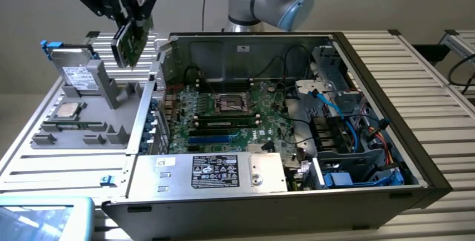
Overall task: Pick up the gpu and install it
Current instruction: 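Pick up the gpu and move the gpu toward the slot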
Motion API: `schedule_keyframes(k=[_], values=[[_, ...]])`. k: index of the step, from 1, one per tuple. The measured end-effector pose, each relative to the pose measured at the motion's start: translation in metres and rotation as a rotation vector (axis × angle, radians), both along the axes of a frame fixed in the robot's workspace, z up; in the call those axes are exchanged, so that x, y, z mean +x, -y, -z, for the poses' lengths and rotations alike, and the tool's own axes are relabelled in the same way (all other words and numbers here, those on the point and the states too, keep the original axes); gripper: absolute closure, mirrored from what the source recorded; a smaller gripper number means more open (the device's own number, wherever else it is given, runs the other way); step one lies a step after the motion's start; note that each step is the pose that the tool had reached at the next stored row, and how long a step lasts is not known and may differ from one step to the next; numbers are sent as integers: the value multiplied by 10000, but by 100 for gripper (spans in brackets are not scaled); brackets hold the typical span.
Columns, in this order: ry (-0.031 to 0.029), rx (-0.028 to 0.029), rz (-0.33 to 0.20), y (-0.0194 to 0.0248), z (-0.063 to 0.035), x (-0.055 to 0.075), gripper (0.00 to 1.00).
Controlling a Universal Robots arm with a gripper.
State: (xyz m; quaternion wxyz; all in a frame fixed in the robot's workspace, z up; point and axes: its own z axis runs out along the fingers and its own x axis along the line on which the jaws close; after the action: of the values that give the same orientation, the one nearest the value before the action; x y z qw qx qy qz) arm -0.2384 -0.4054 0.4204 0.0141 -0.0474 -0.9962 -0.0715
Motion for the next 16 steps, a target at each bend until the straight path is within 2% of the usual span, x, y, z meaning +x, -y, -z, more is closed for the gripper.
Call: schedule_keyframes(k=[8, 16], values=[[-170, -1, -1, 78, -25, 302, 71], [-232, -1, 0, 122, -32, 666, 71]])
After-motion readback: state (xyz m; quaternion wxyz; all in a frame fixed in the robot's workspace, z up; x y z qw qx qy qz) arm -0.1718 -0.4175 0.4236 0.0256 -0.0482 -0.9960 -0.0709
